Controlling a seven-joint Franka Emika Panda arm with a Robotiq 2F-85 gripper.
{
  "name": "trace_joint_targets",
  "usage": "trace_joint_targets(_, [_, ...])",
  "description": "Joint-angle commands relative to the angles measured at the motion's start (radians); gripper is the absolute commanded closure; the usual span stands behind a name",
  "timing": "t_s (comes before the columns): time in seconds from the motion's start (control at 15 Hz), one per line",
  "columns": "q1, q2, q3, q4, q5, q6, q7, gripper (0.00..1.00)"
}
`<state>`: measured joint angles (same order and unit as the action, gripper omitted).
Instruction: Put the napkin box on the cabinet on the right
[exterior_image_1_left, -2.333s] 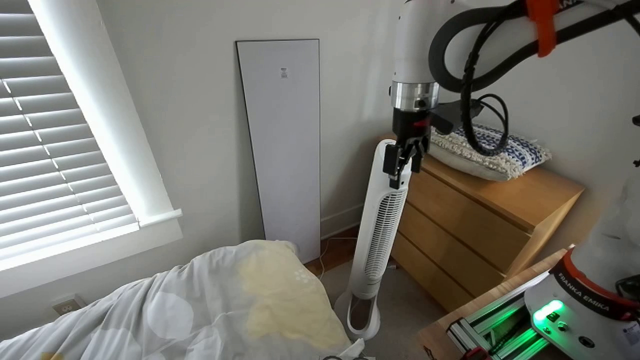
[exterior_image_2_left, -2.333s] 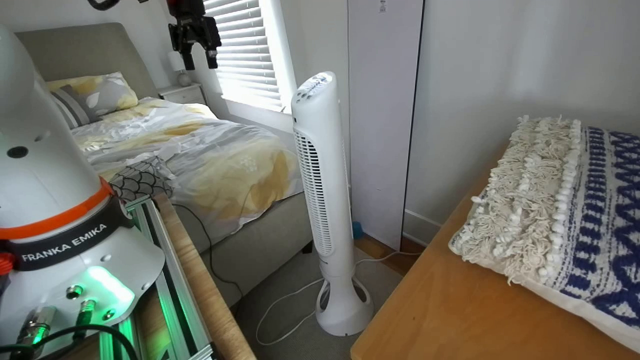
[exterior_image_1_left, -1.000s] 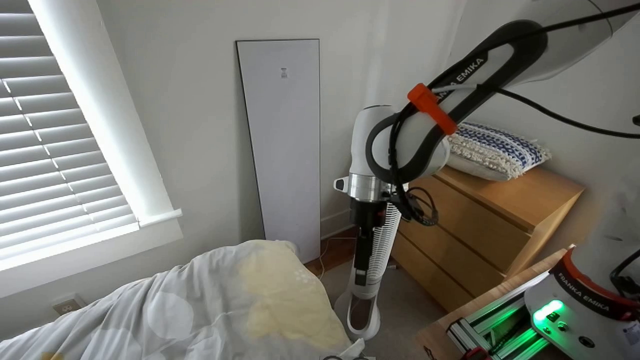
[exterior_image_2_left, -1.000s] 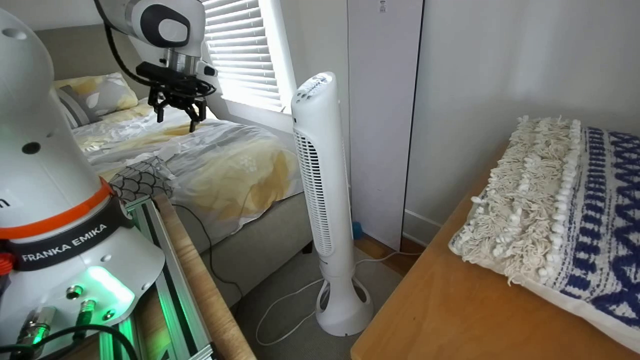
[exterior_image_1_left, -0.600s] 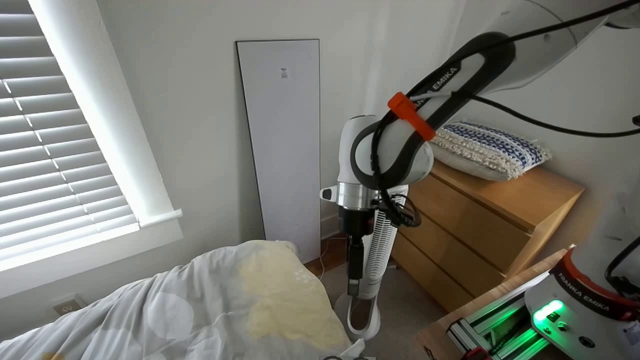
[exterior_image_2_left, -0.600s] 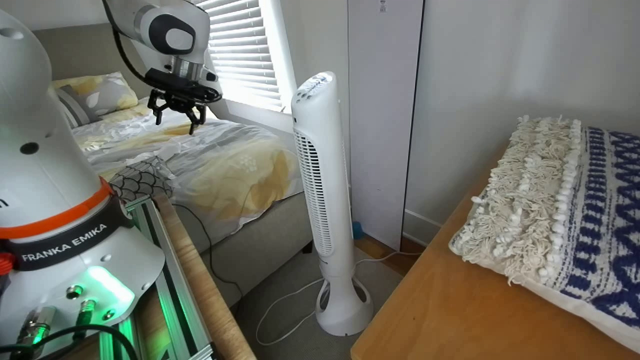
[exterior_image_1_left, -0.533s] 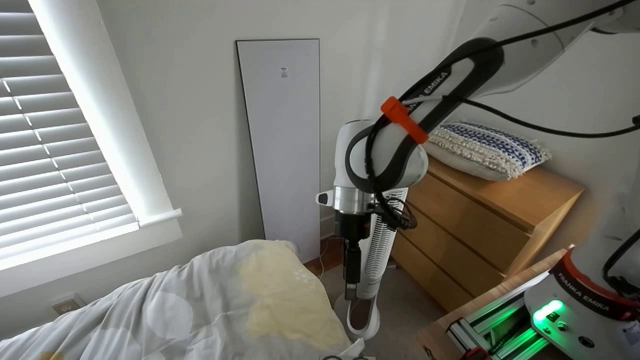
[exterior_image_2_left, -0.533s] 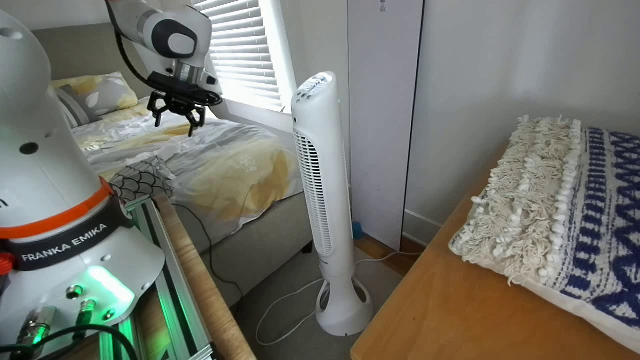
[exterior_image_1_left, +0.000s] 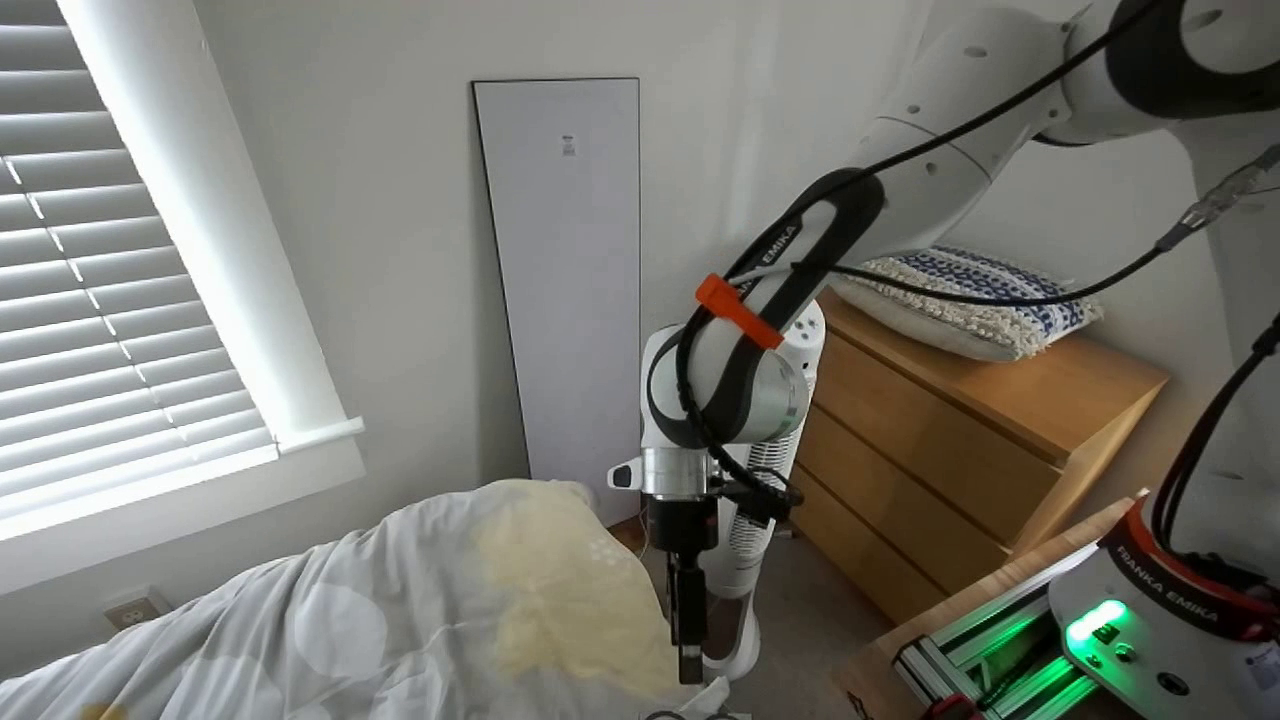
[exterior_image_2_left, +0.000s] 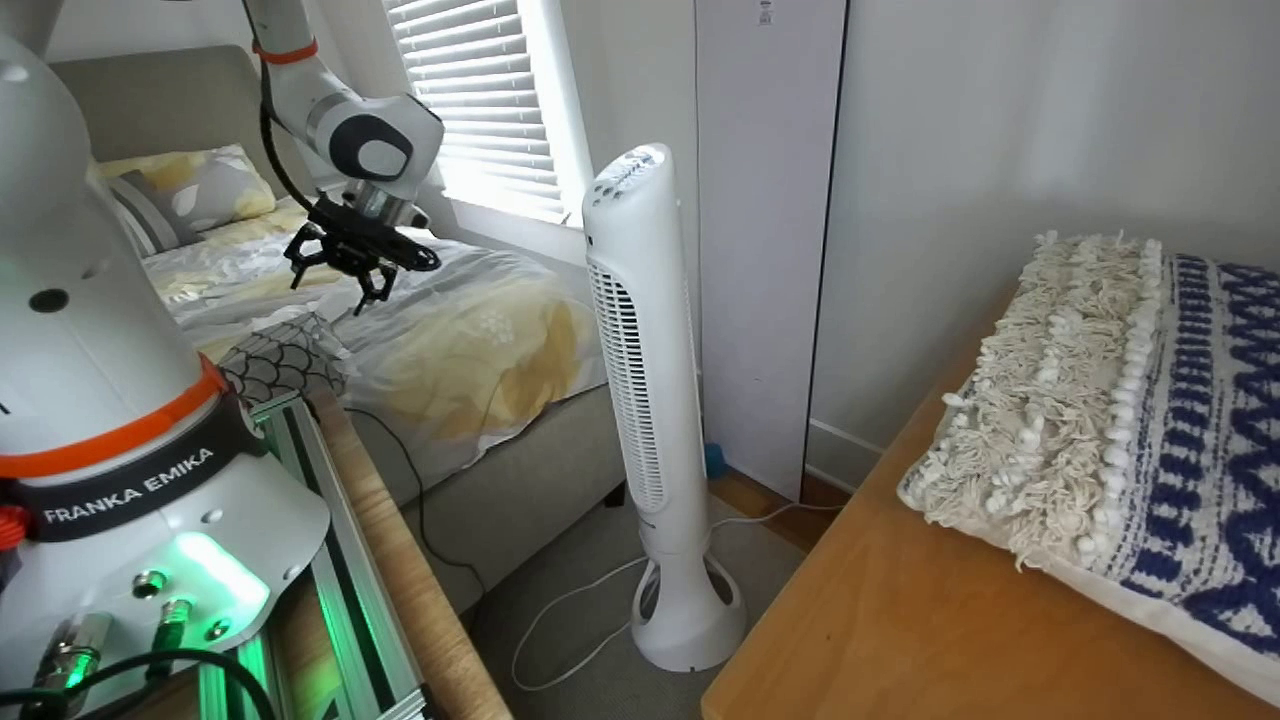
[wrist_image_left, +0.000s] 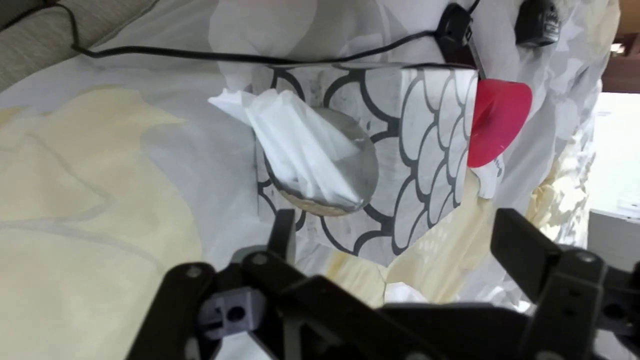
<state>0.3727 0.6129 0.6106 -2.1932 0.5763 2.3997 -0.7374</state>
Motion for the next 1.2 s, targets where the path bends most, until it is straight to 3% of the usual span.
trace_joint_targets(0.0, [-0.053, 0.153, 0.062, 0.058, 0.017, 0.021, -0.072, 0.0])
trace_joint_targets(0.4, [-0.105, 0.322, 0.115, 0.115, -0.003, -0.018, -0.085, 0.0])
trace_joint_targets(0.73, [-0.132, 0.391, 0.138, 0.124, -0.021, -0.058, -0.061, 0.0])
trace_joint_targets(0.8, [-0.136, 0.395, 0.141, 0.125, -0.025, -0.06, -0.057, 0.25])
trace_joint_targets(0.87, [-0.141, 0.397, 0.143, 0.125, -0.026, -0.06, -0.052, 0.26])
trace_joint_targets(1.13, [-0.163, 0.379, 0.162, 0.115, -0.026, -0.063, -0.034, 0.58])
